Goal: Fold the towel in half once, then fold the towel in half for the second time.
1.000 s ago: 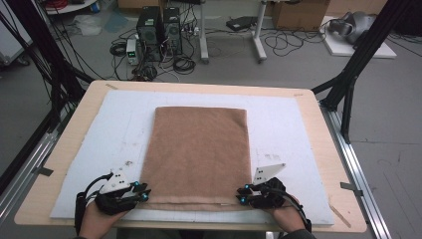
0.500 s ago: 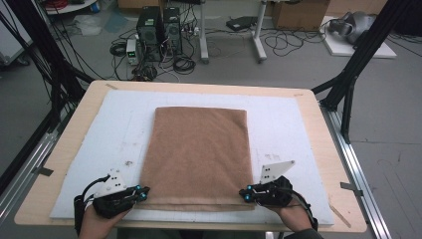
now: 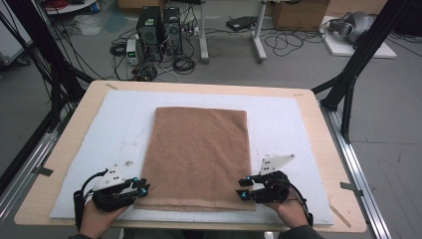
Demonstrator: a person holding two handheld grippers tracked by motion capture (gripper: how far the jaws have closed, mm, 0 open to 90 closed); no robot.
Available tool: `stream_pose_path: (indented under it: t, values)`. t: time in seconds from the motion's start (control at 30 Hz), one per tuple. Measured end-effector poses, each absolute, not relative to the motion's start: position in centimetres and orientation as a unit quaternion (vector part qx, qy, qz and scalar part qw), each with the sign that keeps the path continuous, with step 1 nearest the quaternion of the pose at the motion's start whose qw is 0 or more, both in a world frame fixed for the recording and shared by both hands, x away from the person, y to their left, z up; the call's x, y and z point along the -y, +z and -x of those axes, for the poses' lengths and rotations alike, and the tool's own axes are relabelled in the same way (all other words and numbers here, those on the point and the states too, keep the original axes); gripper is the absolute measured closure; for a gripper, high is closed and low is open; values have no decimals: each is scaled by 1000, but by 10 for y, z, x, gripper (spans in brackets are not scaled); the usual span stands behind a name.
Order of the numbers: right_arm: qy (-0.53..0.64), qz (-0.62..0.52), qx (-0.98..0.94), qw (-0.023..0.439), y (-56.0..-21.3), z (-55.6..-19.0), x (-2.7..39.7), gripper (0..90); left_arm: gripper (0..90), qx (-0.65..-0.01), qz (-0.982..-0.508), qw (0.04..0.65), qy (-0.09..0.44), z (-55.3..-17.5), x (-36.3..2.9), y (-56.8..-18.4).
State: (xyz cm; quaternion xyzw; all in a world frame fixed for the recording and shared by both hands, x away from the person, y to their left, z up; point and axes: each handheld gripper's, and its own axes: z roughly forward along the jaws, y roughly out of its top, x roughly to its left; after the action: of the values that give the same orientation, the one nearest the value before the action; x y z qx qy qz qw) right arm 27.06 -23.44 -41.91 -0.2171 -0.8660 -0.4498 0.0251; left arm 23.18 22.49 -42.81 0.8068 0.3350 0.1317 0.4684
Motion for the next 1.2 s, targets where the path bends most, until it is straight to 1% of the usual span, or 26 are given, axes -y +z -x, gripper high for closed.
stream_pose_path:
  t: [0.07,0.13,0.2,0.23,0.33,0.5,0.6,0.8,1.2]
  values:
    - [-450,232,862,12,-418,-275,234,494,657,-336,-807,468,133,-238,-224,-425]
    - [-453,245,857,2,-418,-281,234,436,603,-339,-802,472,134,-244,-223,-422]
    - [-455,256,853,-8,-417,-287,234,406,568,-341,-798,478,137,-248,-221,-419]
    - [-451,261,853,-14,-417,-290,234,394,532,-342,-797,478,142,-250,-220,-417]
    - [-459,274,844,-28,-414,-301,234,309,428,-345,-796,471,159,-255,-217,-412]
    - [-456,275,844,-69,-398,-318,228,233,325,-349,-793,475,156,-267,-216,-407]
    - [-464,273,839,-83,-388,-324,226,226,279,-351,-790,477,157,-271,-216,-404]
    - [-454,267,845,-94,-383,-327,219,224,274,-345,-796,470,159,-270,-214,-402]
    - [-443,264,853,-81,-395,-327,215,225,275,-346,-798,467,159,-272,-215,-402]
